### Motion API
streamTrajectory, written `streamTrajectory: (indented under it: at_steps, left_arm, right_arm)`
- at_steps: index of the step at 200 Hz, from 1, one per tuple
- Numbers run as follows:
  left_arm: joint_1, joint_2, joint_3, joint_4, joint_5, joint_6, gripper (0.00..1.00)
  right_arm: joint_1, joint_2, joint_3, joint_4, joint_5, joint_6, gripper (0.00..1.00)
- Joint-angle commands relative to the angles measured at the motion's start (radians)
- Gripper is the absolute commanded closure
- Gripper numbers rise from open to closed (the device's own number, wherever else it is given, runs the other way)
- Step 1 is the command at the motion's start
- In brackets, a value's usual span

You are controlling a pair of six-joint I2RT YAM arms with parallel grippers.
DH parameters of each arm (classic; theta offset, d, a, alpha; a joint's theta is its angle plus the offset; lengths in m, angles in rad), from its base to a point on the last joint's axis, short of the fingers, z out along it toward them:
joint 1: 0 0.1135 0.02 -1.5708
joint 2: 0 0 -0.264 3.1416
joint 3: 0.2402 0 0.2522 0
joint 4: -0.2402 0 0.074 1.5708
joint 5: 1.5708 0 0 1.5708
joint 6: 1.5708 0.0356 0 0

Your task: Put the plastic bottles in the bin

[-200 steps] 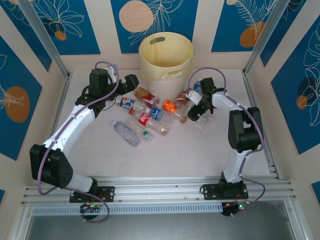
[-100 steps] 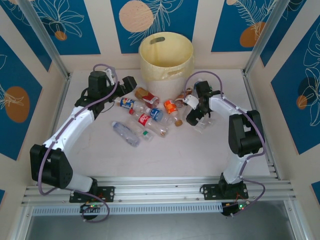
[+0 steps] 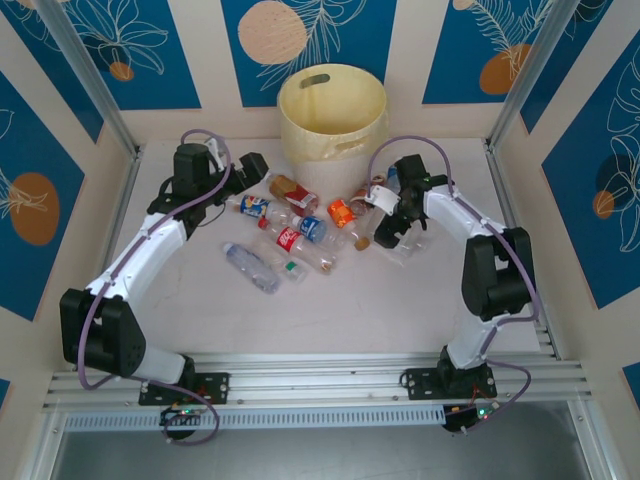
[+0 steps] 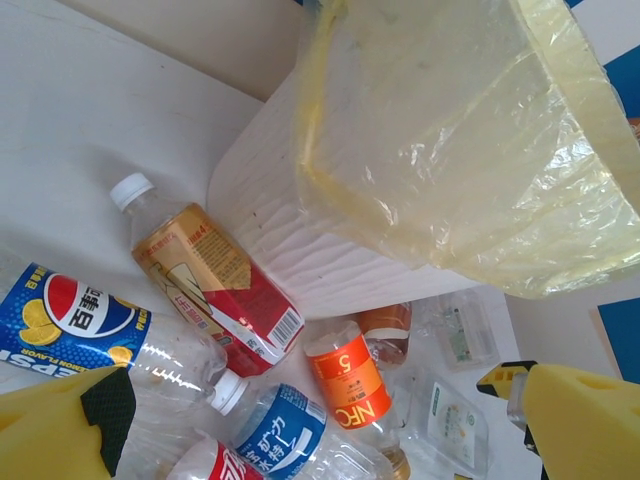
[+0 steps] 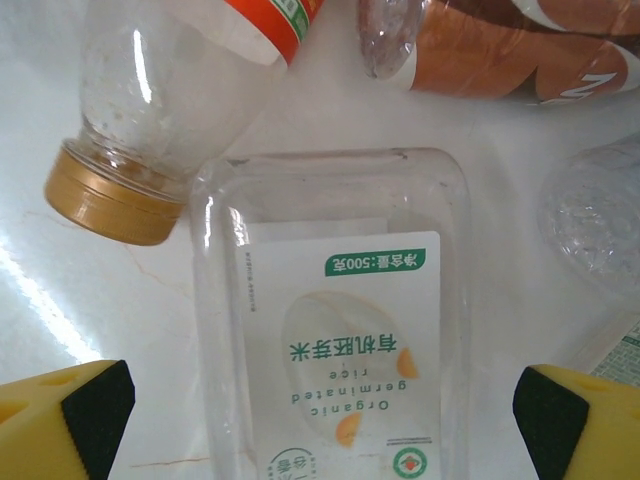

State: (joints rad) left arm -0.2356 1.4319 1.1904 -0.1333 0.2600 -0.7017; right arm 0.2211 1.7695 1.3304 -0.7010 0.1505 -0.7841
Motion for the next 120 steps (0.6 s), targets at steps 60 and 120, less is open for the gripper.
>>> streamTrajectory:
  at_steps: [60, 120]
  left_arm:
    - [0.049, -0.065, -0.06, 0.021, -0.014, -0.027, 0.0]
    - [0.067, -0.081, -0.088, 0.034, -0.004, -0.045, 0.0]
  right_arm:
    - [-0.02, 0.152, 0.057, 0.011, 0.028, -0.138, 0.01]
    - [-0.019, 0.178, 0.025, 0.033, -0.008, -0.08, 0.03]
